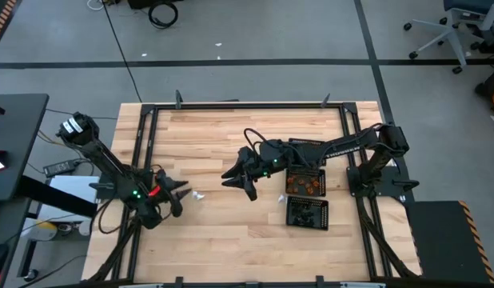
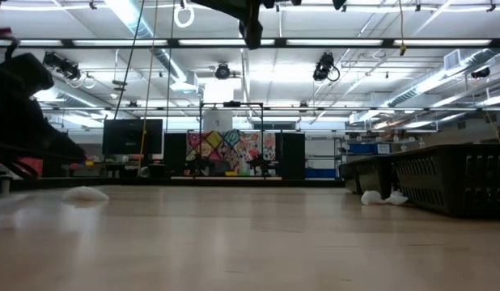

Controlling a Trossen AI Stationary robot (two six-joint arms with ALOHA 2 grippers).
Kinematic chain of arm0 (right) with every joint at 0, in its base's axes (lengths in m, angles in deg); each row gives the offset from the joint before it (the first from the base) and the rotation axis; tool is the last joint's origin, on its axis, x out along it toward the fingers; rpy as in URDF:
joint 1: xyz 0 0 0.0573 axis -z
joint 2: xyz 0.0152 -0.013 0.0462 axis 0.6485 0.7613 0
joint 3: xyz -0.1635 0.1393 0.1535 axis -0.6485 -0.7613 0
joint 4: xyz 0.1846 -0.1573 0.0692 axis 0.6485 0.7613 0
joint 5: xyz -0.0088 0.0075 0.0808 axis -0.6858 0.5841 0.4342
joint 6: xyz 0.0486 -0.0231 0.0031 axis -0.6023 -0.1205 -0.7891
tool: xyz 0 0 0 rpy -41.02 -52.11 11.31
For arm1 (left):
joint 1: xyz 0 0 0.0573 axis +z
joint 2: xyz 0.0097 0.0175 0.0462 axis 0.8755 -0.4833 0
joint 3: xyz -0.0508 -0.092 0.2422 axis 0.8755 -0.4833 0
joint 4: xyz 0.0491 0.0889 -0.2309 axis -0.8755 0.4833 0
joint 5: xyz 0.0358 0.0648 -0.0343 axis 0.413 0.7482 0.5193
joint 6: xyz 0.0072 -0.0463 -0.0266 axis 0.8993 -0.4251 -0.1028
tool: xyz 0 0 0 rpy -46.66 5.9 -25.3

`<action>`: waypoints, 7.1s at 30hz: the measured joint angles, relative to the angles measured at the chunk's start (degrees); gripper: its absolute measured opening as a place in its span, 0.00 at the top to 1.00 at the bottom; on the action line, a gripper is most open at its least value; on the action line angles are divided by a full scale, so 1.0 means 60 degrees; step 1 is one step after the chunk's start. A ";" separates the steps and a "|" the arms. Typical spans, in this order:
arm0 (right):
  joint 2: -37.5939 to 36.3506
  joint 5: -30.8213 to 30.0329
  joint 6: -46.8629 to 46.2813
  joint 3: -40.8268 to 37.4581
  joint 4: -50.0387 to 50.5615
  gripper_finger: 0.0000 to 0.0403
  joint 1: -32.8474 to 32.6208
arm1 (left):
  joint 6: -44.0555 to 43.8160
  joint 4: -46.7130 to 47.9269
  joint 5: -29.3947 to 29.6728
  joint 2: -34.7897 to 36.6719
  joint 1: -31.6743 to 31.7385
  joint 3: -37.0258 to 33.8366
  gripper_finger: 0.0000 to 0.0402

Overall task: Sort Halloween decoration
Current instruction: Put the white ghost toy into the top black bin

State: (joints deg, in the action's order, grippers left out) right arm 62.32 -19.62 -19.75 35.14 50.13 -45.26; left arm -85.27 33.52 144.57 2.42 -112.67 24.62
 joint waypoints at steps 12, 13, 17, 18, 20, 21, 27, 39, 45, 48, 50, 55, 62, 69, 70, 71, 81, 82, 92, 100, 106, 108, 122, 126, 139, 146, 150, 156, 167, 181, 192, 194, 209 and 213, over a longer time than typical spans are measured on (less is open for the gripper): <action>-0.0004 0.0234 -0.0098 0.0000 -0.0069 0.65 0.0160 | 0.1476 -0.3510 -0.0050 -0.0001 0.0004 -0.1438 0.43; -0.0004 0.0230 -0.0115 0.0000 -0.0066 0.65 0.0160 | 0.1644 -0.3501 -0.0123 -0.0019 0.0004 -0.1438 0.40; -0.0004 0.0190 -0.0201 0.0000 -0.0146 0.65 0.0160 | 0.1887 -0.3580 -0.0192 -0.0387 0.0004 -0.1442 0.34; -0.0004 0.0191 -0.0266 0.0000 -0.0201 0.65 0.0160 | 0.1968 -0.3727 -0.0191 -0.0527 0.0004 -0.1442 0.34; -0.0004 0.0185 -0.0300 0.0000 -0.0309 0.65 0.0160 | 0.2483 -0.4235 -0.0252 -0.0796 0.0004 -0.1444 0.34; -0.0004 0.0170 -0.0300 0.0000 -0.0350 0.65 0.0160 | 0.2814 -0.4594 -0.0349 -0.0943 0.0040 -0.1445 0.34; -0.0005 0.0152 -0.0340 0.0000 -0.0429 0.65 0.0160 | 0.4469 -0.6400 -0.1751 -0.2081 0.0804 -0.1438 0.33; -0.0004 0.0238 -0.0519 0.0000 -0.0432 0.65 0.0160 | 0.5130 -0.8436 -0.2492 -0.3791 0.2190 -0.1438 0.41; -0.0005 0.0534 -0.0519 0.0000 -0.0430 0.65 0.0160 | 0.4889 -0.8571 -0.2708 -0.3979 0.2408 -0.1427 0.55; -0.0004 0.0623 -0.0519 0.0000 -0.0433 0.65 0.0160 | 0.4730 -0.8509 -0.2706 -0.3979 0.2410 -0.1427 0.62; -0.0004 0.0631 -0.0519 0.0000 -0.0430 0.65 0.0160 | 0.4724 -0.8481 -0.2701 -0.3979 0.2412 -0.1427 0.66; -0.0005 0.0631 -0.0479 0.0000 -0.0432 0.65 0.0160 | 0.4657 -0.8452 -0.2663 -0.3987 0.2411 -0.1427 0.75; -0.0004 0.0471 -0.0340 0.0000 -0.0437 0.65 0.0205 | 0.4465 -0.8670 -0.2729 -0.3994 0.2400 -0.1417 0.88; -0.0004 0.0438 -0.0325 0.0000 -0.0503 0.65 0.0298 | 0.4542 -0.9115 -0.2855 -0.4005 0.2393 -0.1425 0.91; -0.0004 0.0438 -0.0304 0.0000 -0.0506 0.65 0.0305 | 0.4569 -0.9225 -0.2861 -0.4005 0.2393 -0.1434 0.91; -0.0004 0.0438 -0.0304 0.0000 -0.0506 0.65 0.0313 | 0.4587 -0.9336 -0.2847 -0.4007 0.2393 -0.1440 0.91; -0.0004 0.0415 -0.0304 0.0000 -0.0578 0.65 0.0323 | 0.4625 -1.0464 -0.2919 -0.4027 0.2393 -0.1456 0.91; -0.0004 0.0410 -0.0304 0.0000 -0.0628 0.65 0.0323 | 0.4622 -1.0519 -0.2899 -0.4027 0.2393 -0.1456 0.91; -0.0004 0.0412 -0.0334 0.0004 -0.0463 0.65 0.0323 | 0.3935 -1.1051 -0.2759 -0.4019 0.2581 -0.1447 0.91; -0.0298 0.0331 -0.0517 0.0004 0.0526 0.65 0.0511 | 0.3892 -1.1837 -0.3114 -0.4005 0.3341 -0.1049 0.91; -0.1004 -0.0040 -0.0484 0.0004 0.1268 0.67 0.0756 | 0.4754 -1.1546 -0.4099 -0.4005 0.4394 -0.0042 0.91; -0.1261 -0.0040 -0.0447 0.0004 0.1470 0.67 0.0810 | 0.5120 -1.1233 -0.4396 -0.4005 0.4806 0.0373 0.91; -0.2558 -0.0372 0.0008 0.0004 0.2102 0.67 0.0800 | 0.8711 -0.9429 -0.7036 -0.4253 0.8365 0.3541 0.91; -0.2924 -0.0386 0.0219 0.0005 0.1860 0.67 0.0679 | 0.9200 -0.9425 -0.7899 -0.5208 0.9243 0.4802 0.90; -0.4445 -0.1301 0.1557 0.0004 0.2473 0.67 0.0550 | 0.9486 -0.8538 -1.0021 -0.9932 1.0018 1.1155 0.90; -0.5154 -0.1384 0.1984 0.0004 0.3621 0.67 0.0549 | 0.9697 -0.7621 -1.0055 -1.1554 1.0018 1.3484 0.90; -0.5381 -0.1384 0.2013 0.0004 0.3828 0.67 0.0549 | 0.9696 -0.7598 -1.0051 -1.2073 1.0032 1.3989 0.90; -0.5464 -0.1380 0.2064 0.0004 0.4123 0.67 0.0488 | 0.9533 -0.7594 -1.0051 -1.2604 1.0080 1.4099 0.90; -0.5461 -0.1362 0.2219 0.0000 0.4320 0.67 0.0236 | 0.9562 -0.7878 -0.9976 -1.2609 1.0115 1.4102 0.64; -0.5739 -0.1144 0.2444 -0.0001 0.4165 0.67 -0.0129 | 1.1303 -0.2418 -1.0894 -1.0002 0.9306 1.3960 0.68; -0.6173 -0.1244 0.3879 0.0011 0.2284 0.67 0.0181 | 1.1441 -0.2175 -1.0344 -0.7092 0.8744 1.0734 0.81; -0.5894 -0.1163 0.3738 0.0011 0.2353 0.68 0.0323 | 1.1369 -0.2421 -1.0296 -0.6374 0.8635 0.9855 0.83; -0.2293 -0.2560 0.2453 0.0000 -0.0326 0.68 0.0364 | 1.0515 -0.2397 -1.0013 -0.1473 0.7575 0.4684 0.86; -0.1704 -0.2870 0.1747 0.0000 -0.0809 0.68 0.0368 | 1.0224 -0.1934 -1.0018 -0.0573 0.7264 0.3671 0.85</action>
State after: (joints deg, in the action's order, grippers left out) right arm 52.09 -36.84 -9.27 35.14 45.28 -43.05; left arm -23.92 21.92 84.47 -1.01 -69.09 46.64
